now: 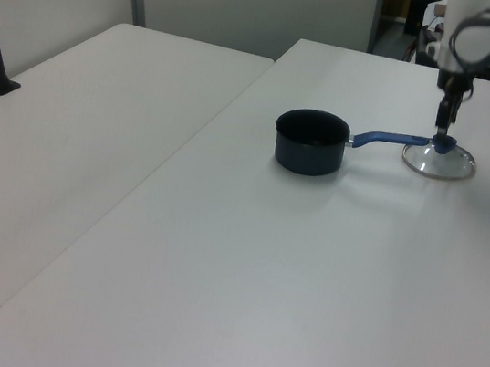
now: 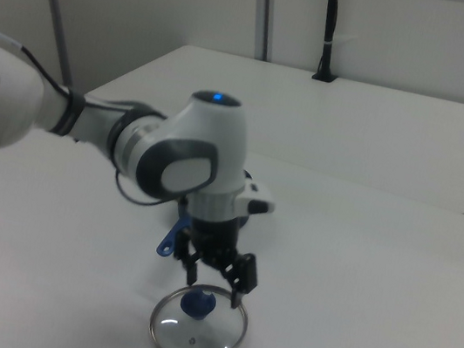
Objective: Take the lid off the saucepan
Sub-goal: 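Lower the glass lid onto the table beside the blue handle, then open the gripper and raise it away from the lid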
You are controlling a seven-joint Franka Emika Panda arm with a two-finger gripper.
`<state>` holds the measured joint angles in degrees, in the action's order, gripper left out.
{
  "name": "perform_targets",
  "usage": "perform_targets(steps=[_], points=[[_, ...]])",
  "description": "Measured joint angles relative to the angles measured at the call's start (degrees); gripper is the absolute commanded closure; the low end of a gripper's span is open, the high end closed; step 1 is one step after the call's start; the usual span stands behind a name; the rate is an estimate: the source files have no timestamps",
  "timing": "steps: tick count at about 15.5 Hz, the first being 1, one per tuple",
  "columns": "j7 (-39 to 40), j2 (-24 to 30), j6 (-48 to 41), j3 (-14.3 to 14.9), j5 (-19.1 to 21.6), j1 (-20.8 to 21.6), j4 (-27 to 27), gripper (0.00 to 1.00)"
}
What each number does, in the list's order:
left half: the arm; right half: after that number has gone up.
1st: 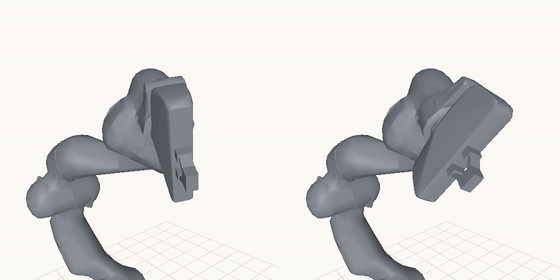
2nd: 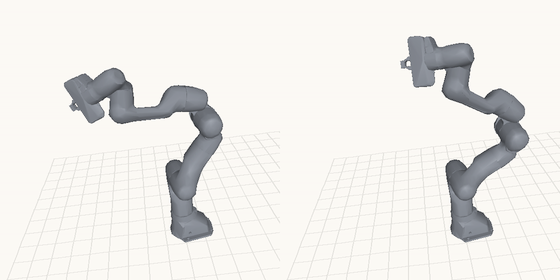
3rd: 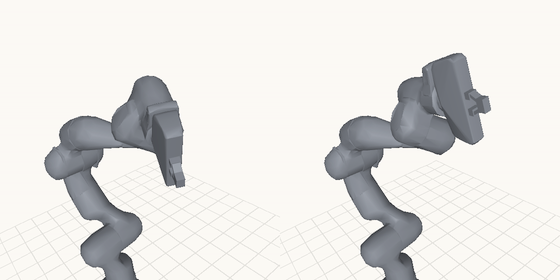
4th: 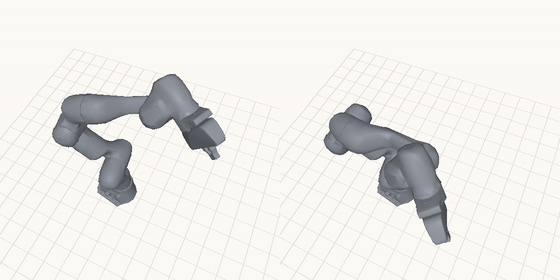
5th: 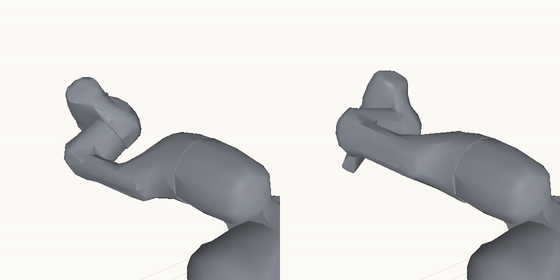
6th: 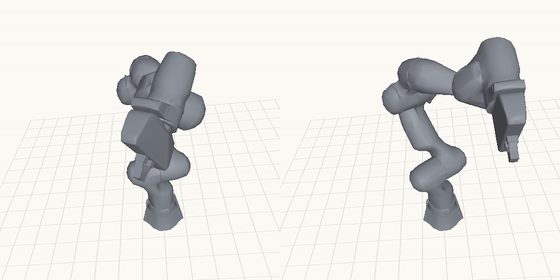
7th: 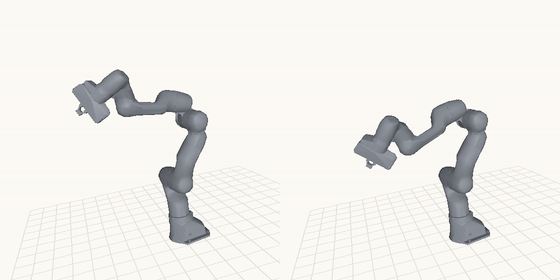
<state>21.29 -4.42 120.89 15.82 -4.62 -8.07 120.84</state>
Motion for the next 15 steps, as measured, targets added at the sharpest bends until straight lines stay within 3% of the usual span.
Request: perform_targets(steps=[5,10,12,15], points=[[-2.3,1.9,-8.3,1.7,2.5,-1.4,-9.5,0.00],[-15.0,3.4,-16.6,0.5,5.3,0.4,-19.9,0.00],[-21.1,3.8,-20.5,-1.7,6.2,1.3,-23.9,0.00],[-32.2,3.9,-21.9,-7.8,6.2,1.4,-26.4,0.00]])
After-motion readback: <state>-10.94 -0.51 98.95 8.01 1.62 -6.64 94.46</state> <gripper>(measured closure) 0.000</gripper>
